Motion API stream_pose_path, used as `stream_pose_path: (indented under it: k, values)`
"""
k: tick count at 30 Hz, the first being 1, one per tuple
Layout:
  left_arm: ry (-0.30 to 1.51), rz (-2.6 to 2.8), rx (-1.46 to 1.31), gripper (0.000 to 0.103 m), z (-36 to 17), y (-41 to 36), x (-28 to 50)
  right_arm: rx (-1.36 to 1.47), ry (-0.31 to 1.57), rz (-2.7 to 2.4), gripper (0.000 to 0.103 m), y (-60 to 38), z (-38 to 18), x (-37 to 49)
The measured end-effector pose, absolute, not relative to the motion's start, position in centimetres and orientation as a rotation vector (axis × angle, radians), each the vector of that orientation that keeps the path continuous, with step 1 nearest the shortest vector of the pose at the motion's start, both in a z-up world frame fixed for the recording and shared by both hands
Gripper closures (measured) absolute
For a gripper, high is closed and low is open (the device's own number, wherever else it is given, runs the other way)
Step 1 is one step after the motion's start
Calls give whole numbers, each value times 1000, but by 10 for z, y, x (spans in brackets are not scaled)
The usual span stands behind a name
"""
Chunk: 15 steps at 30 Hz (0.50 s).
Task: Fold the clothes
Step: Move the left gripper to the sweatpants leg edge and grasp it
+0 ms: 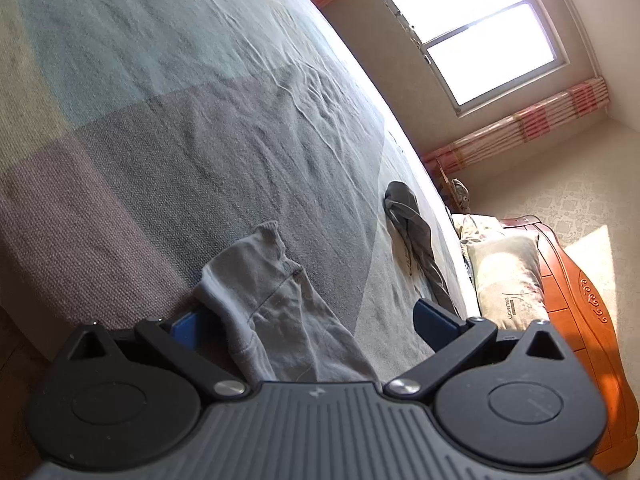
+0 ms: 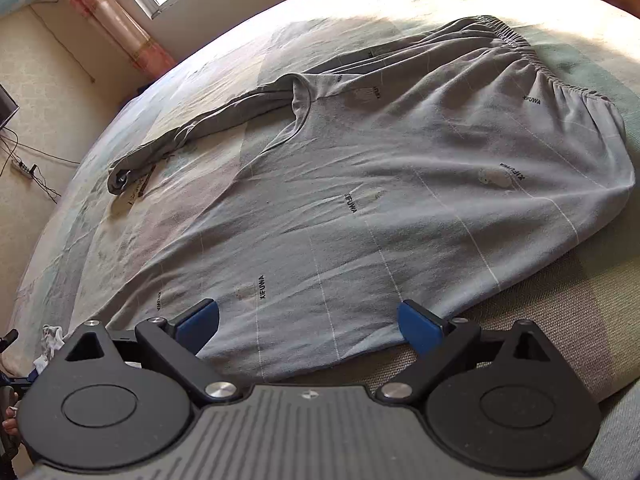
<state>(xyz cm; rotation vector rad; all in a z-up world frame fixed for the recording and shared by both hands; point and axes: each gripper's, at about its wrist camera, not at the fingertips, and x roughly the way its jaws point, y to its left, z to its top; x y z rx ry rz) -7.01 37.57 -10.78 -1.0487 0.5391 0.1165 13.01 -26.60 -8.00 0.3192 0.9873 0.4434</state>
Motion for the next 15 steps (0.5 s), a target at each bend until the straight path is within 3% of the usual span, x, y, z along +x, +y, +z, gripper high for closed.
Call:
stream_pose_path:
  k: [15]
  values:
    - [556, 104, -991, 1, -107, 364, -49, 295, 973, 452, 0, -262, -81, 128]
